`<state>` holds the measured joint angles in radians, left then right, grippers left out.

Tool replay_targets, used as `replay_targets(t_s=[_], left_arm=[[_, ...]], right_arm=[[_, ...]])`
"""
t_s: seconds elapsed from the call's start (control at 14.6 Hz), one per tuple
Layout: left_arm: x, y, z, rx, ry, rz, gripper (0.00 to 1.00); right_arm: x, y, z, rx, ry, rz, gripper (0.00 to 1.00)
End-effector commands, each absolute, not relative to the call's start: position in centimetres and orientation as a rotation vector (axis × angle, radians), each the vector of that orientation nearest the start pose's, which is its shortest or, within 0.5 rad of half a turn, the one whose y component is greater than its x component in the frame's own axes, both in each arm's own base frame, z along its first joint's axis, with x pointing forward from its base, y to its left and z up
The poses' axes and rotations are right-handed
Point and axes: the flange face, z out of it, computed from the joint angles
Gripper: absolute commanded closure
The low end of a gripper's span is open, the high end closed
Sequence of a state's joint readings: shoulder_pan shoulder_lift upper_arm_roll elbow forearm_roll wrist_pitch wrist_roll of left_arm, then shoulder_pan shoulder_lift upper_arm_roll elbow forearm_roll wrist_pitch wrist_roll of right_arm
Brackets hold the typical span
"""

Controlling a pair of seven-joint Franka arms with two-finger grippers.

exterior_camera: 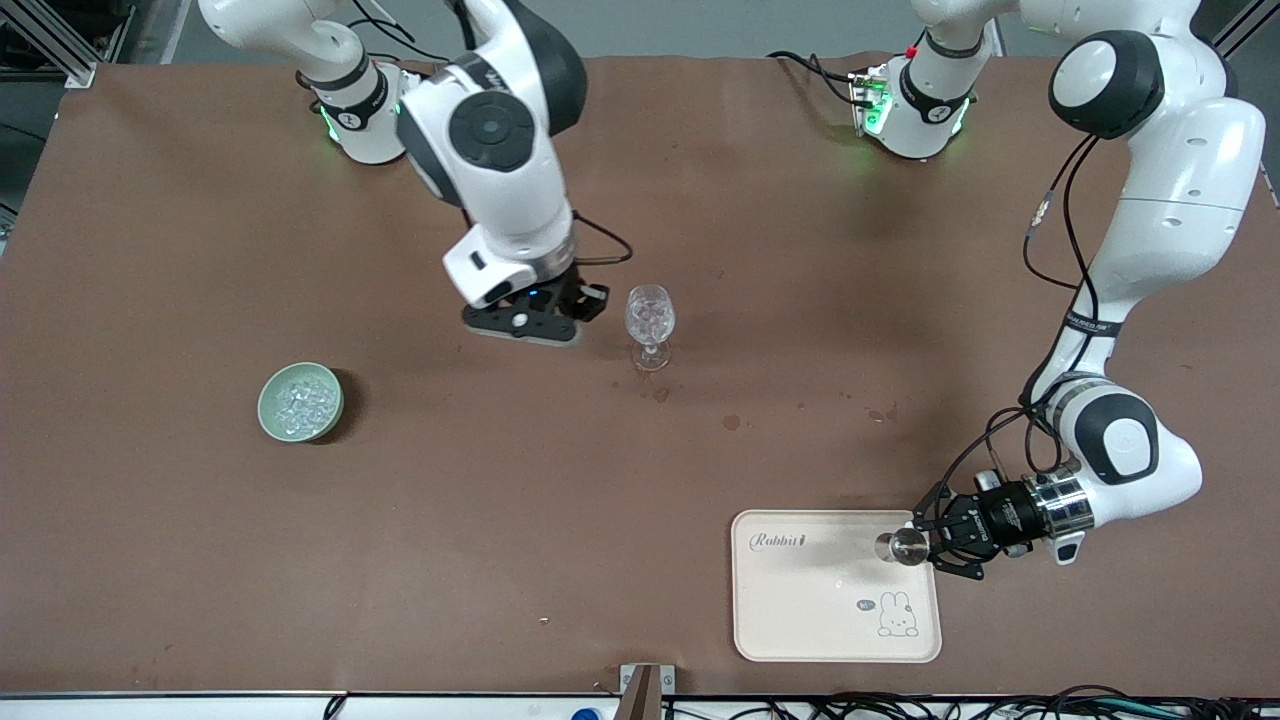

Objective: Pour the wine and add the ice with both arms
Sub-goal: 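Open the right gripper over the wine glass to drop the ice cube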

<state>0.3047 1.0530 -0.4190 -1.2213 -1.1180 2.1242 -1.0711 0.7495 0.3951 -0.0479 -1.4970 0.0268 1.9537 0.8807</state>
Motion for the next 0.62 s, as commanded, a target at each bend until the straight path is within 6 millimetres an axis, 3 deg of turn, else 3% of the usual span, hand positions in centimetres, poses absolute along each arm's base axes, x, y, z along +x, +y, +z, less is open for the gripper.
replay_targets(t_s=[0.0, 0.27, 0.55], left_arm=[[77.0, -2.4, 17.5, 1.096, 1.609, -0.86, 0.99], [77.0, -2.0, 15.0, 1.115, 1.585, -0.808, 0.99], [76.8, -2.5, 14.2, 1.105, 1.576, -0.808, 0.99]], right_arm=[[50.1, 47.9, 43.4, -3.046, 0.322, -0.024, 0.95], [48.1, 50.7, 41.0, -3.062, 0.313, -0.009, 0.95], [48.0, 52.0, 38.3, -3.055, 0.339, -0.022, 0.95]])
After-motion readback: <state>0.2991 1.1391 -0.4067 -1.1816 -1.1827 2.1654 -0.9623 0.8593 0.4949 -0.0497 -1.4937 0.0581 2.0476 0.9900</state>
